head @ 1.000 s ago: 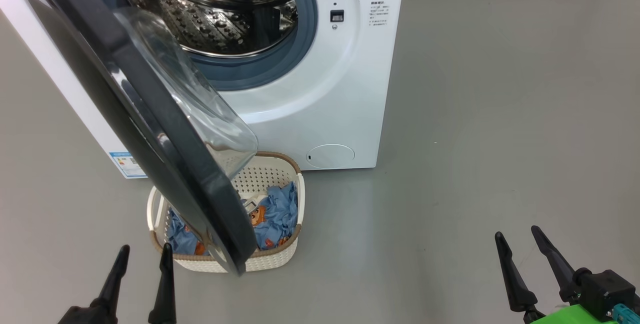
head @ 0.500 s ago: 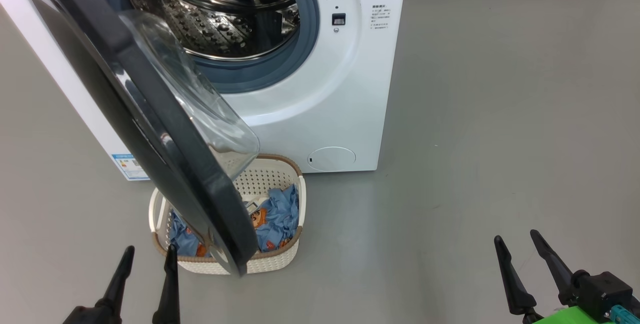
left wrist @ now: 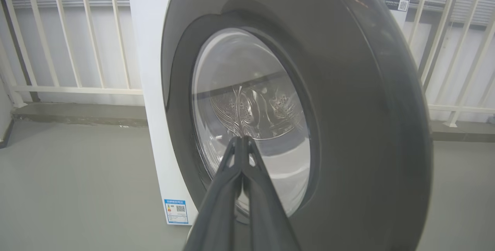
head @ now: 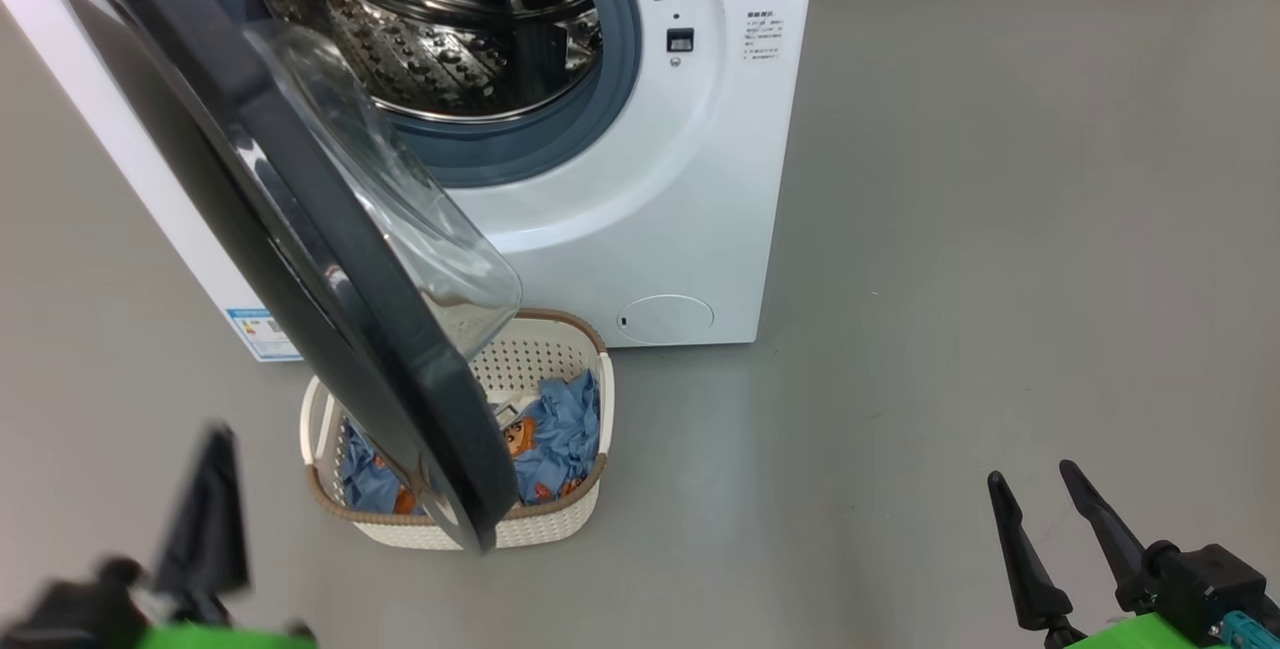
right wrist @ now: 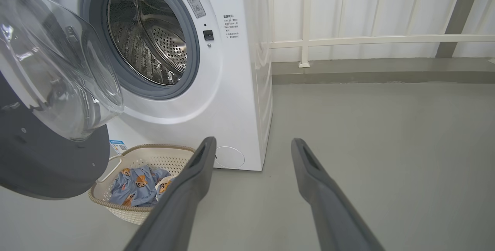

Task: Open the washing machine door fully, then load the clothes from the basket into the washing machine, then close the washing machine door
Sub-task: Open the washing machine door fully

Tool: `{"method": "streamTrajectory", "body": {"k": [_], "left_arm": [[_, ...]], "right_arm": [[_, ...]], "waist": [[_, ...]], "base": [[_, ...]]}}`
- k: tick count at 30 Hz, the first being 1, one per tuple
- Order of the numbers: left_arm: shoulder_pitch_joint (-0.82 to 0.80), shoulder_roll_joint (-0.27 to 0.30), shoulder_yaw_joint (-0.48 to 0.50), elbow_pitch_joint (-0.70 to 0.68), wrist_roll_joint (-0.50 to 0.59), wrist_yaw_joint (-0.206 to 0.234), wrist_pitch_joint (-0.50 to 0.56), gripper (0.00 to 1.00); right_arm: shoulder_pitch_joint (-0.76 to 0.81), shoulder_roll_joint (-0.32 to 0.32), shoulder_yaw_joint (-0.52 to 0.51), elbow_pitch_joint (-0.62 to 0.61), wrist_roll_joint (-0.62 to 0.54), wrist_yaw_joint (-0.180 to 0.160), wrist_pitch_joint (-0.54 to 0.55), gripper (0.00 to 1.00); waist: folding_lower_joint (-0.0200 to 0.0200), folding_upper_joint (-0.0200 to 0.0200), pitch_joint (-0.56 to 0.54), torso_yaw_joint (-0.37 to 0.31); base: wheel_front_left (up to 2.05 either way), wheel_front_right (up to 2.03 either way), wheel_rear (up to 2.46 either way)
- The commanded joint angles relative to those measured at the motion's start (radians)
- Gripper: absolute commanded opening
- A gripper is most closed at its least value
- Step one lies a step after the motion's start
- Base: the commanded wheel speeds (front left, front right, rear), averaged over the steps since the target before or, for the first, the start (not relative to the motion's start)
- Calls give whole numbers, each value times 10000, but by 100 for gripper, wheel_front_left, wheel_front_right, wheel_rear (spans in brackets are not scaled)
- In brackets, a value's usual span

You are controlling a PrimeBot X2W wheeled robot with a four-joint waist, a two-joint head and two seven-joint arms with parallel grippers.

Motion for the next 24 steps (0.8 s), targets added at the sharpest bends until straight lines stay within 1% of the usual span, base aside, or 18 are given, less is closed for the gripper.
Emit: {"method": "streamTrajectory", "body": {"k": [1, 5, 8, 11, 14, 16, 20, 24], "left_arm": [[-899, 377, 544, -875, -55, -17, -65, 0], [-1882, 745, 486, -2244, -13, -17, -65, 0], [-2731, 989, -113, -3369, -93, -17, -65, 0], [-3447, 1253, -859, -4054, -309, -17, -65, 0], [-3920, 1439, -1781, -4331, -475, -17, -65, 0], [-4142, 1452, -2449, -4456, -536, -17, -65, 0], [-4325, 1164, -3871, -4561, -765, -17, -65, 0], [-4317, 1039, -5240, -4207, -916, -17, -65, 0]], "right_arm": [[-209, -74, 228, -253, 59, 16, -120, 100], [-188, -82, 166, -244, 85, 16, -120, 100], [-156, -77, 133, -210, 91, 16, -120, 100], [-157, -11, 149, -140, 195, 16, -120, 100], [-194, 18, 165, -99, 263, 16, -120, 100], [-217, 31, 183, -69, 276, 16, -120, 100], [-235, 97, 199, 0, 353, 16, -120, 100], [-286, 119, 189, 50, 443, 16, -120, 100]], "waist": [[0, -1, 7, 24], [0, -1, -20, 83], [0, -1, -56, 115], [0, -1, -76, 103], [0, -1, -81, 87], [0, -1, -71, 75], [0, -1, -41, 72], [0, -1, 22, 74]], "base": [[0, 0, 0], [0, 0, 0], [0, 0, 0], [0, 0, 0], [0, 0, 0], [0, 0, 0], [0, 0, 0], [0, 0, 0]]}}
